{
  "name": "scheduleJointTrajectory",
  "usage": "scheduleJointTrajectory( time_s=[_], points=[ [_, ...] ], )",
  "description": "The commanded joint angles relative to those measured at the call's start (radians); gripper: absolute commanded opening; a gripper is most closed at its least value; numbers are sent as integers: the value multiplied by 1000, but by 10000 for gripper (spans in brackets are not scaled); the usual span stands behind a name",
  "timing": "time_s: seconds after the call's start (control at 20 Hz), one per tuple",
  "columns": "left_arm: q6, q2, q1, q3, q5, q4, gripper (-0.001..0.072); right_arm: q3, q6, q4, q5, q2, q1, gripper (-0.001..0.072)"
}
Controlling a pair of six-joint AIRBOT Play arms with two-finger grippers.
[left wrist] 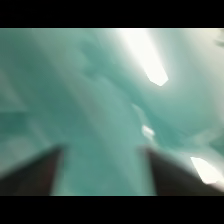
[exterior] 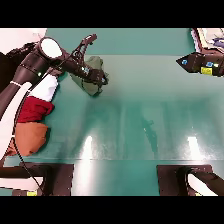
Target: Fold the shirts.
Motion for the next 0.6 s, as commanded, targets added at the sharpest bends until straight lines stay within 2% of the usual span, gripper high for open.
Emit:
scheduleJointTrajectory(
  time_s=[0.0, 0.05, 0.1, 0.25, 0.35, 0.55],
  points=[
    [-87, -2, 1, 0, 220, 345, 709, 0, 1, 1, 2, -1, 1, 19],
    [-132, -11, 5, 0, 291, 481, 708, 0, 1, 1, 3, -1, 1, 19],
    [-167, -28, 21, 0, 341, 555, 708, 0, 1, 1, 2, -1, 1, 18],
    [-233, -127, 111, 1, 386, 521, 709, 0, 1, 1, 3, -1, 1, 19],
    [-230, -192, 144, 1, 393, 470, 708, 0, 1, 0, 3, -1, 1, 19],
    [-103, -264, 144, 1, 455, 378, 707, 0, 1, 0, 1, -1, 1, 19]
  ],
)
